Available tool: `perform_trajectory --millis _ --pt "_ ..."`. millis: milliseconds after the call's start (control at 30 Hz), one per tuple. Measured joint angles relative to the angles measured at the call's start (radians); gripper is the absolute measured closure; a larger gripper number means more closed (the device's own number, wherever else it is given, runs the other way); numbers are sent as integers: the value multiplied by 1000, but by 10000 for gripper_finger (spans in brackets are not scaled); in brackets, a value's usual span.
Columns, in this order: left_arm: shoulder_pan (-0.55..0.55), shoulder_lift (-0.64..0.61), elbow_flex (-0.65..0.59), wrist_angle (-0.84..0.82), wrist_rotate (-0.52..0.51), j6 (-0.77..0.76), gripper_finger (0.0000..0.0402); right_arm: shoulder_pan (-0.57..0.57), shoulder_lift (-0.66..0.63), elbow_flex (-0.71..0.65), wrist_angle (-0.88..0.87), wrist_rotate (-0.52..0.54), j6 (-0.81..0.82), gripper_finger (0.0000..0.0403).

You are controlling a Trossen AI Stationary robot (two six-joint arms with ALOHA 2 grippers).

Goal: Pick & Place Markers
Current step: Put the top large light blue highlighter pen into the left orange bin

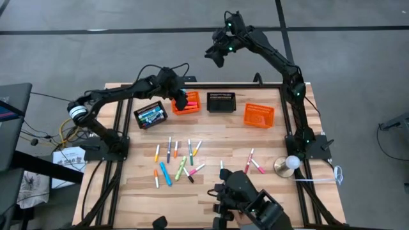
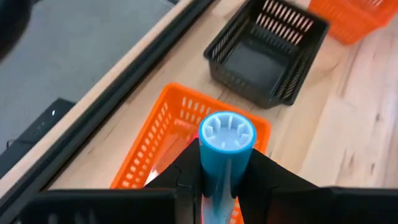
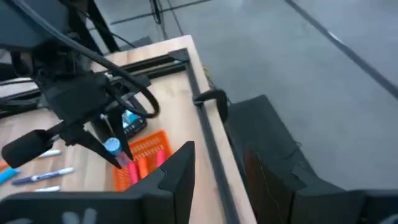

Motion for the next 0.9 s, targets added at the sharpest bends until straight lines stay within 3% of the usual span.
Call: perform_trajectory --millis 200,500,600,900 --pt "0 25 49 -32 -1 54 339 -1 -26 0 14 125 8 278" --pt "-2 27 59 -61 -1 87 339 30 -102 0 -35 143 7 278" --pt "-4 27 59 -62 -1 90 339 64 -108 -1 -63 199 0 278" --pt "-6 27 59 -76 -1 98 339 94 -117 -164 -40 261 59 278"
